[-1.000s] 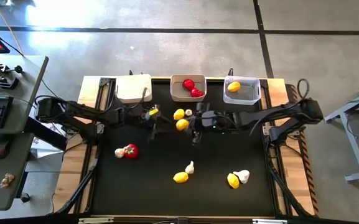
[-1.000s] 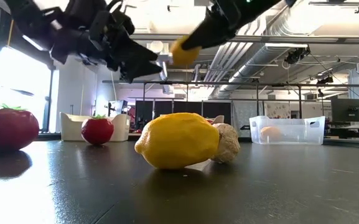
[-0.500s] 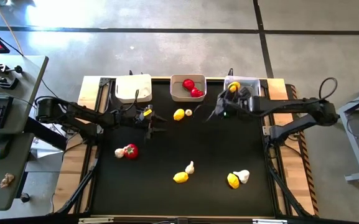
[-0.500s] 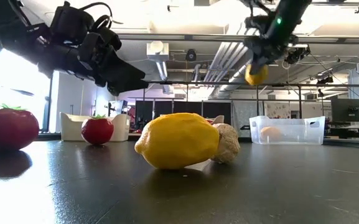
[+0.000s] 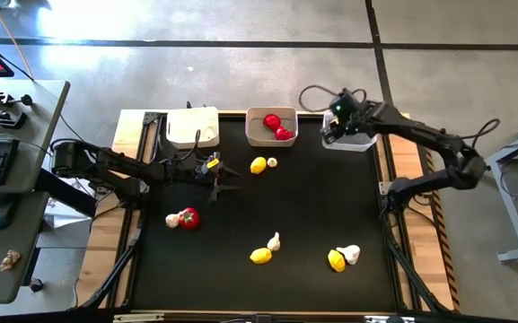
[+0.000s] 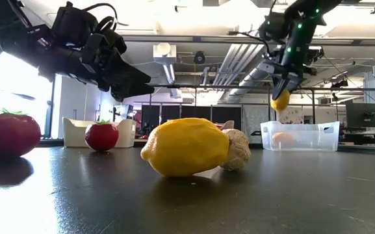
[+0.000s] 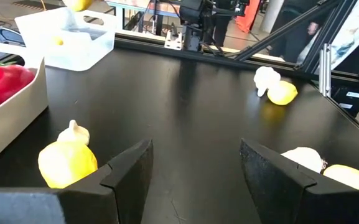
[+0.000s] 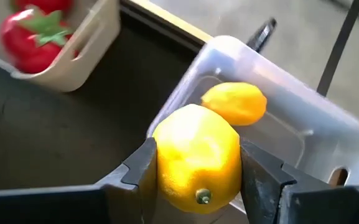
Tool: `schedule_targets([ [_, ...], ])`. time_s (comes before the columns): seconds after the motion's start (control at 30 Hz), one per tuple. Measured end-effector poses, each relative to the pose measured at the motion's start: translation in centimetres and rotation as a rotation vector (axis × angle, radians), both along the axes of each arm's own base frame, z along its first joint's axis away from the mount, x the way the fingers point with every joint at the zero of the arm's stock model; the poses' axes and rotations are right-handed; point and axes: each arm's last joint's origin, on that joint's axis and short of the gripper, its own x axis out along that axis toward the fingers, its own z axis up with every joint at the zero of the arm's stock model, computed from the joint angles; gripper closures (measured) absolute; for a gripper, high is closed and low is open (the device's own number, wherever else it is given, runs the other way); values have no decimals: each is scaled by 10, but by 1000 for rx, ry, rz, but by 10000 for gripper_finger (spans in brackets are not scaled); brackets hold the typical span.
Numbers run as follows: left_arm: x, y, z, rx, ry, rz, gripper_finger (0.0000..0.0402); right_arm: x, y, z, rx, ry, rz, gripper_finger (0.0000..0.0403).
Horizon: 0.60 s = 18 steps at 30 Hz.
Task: Sort produce into baskets
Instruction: Put the top left lemon into the transparent bin
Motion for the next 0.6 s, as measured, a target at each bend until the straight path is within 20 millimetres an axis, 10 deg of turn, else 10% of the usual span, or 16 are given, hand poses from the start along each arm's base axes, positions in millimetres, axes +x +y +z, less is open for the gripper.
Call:
schedule_targets([
  [0.6, 0, 0, 0, 1, -1, -1, 177, -17, -65, -47, 284, -152, -193, 251],
])
